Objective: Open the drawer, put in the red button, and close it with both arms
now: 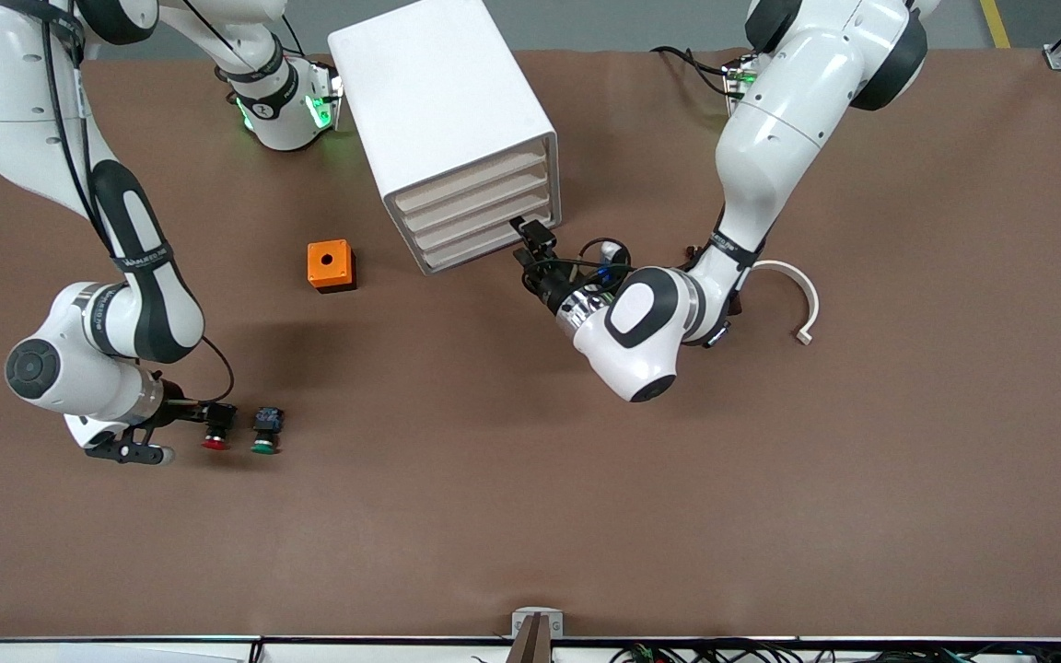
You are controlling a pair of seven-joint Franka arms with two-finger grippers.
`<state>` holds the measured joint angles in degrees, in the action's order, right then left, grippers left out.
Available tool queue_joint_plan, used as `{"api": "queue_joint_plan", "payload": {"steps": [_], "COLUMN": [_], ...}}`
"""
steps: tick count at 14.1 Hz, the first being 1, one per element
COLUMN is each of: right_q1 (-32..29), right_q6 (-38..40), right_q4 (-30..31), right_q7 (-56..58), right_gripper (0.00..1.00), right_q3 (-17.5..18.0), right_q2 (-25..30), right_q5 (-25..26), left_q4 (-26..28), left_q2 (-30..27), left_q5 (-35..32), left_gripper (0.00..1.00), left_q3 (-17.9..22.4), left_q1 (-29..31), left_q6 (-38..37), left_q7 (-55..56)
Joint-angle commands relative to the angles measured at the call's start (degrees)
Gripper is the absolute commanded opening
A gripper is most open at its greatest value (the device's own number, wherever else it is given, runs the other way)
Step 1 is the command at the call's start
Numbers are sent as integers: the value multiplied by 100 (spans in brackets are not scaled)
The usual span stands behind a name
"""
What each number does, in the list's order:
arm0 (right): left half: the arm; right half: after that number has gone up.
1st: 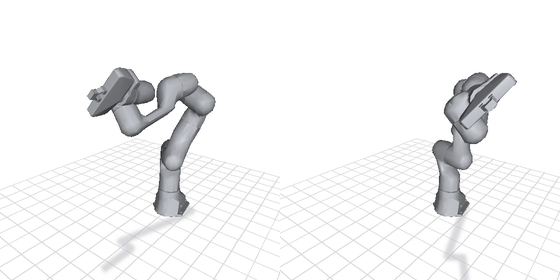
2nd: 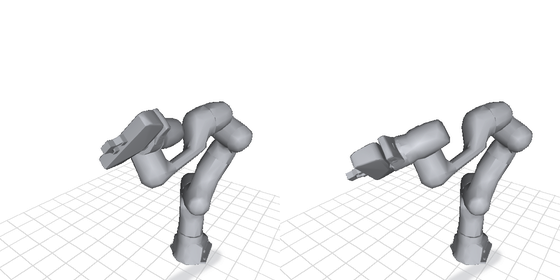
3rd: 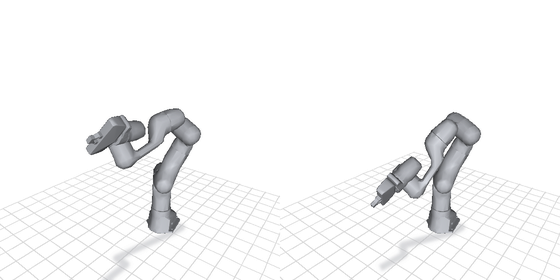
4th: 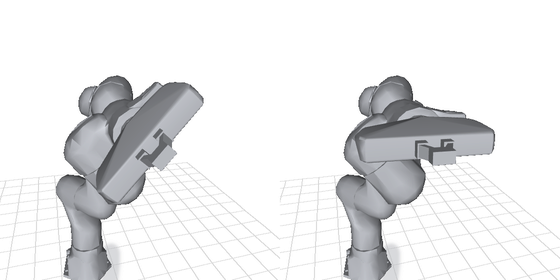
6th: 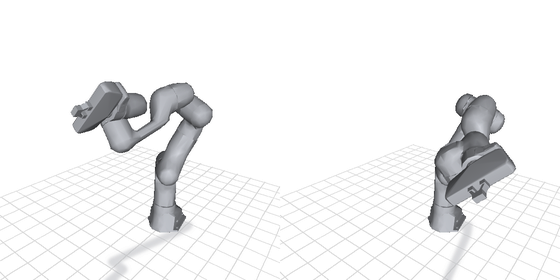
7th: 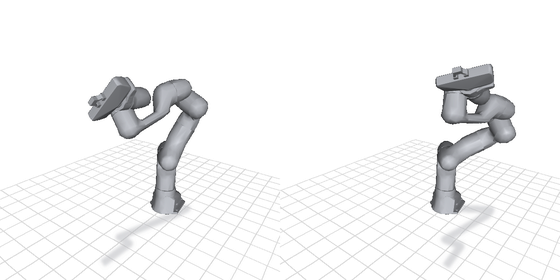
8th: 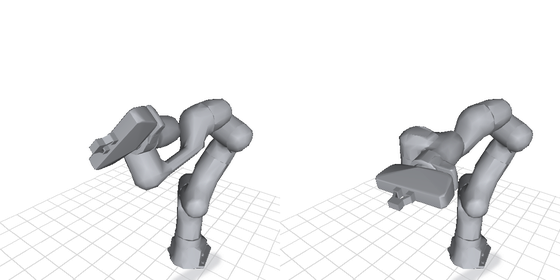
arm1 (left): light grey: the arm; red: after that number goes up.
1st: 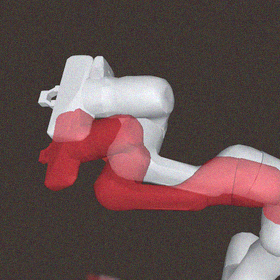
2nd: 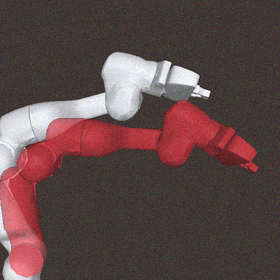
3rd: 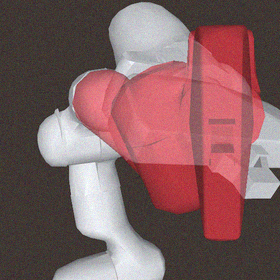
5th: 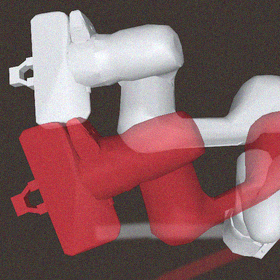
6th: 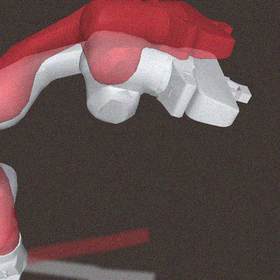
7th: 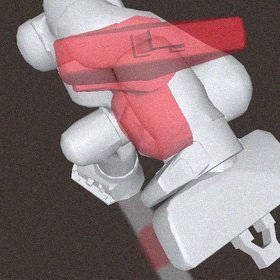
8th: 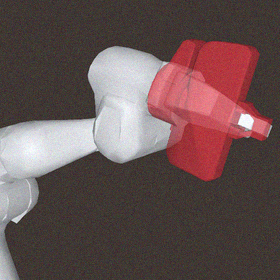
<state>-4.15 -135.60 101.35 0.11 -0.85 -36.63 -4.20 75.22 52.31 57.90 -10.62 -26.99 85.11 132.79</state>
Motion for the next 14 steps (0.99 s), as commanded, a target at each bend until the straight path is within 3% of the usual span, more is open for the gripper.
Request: {"api": "queue_joint_plan", "payload": {"steps": [1,5,14], "right_q1": [142,169,160], "right_q6": [-46,-46,-257], "right_q4": [51,60,25], "right_q7": [-38,-29,6], "right_gripper": [100,100,97], "right_q3": [23,14,-21], "right_q2": [-28,-37,-178], "right_q5": [-335,-345,-222], "left_q4": [-69,-25,54], "left_q2": [200,393,499], "left_q5": [151,160,239], "left_gripper": [61,51,47], "left_q3": [-107,-160,-248], "left_q1": [1,-87,-517], "left_q6": [-118,-135,-294], "left_q7": [142,265,265]}}
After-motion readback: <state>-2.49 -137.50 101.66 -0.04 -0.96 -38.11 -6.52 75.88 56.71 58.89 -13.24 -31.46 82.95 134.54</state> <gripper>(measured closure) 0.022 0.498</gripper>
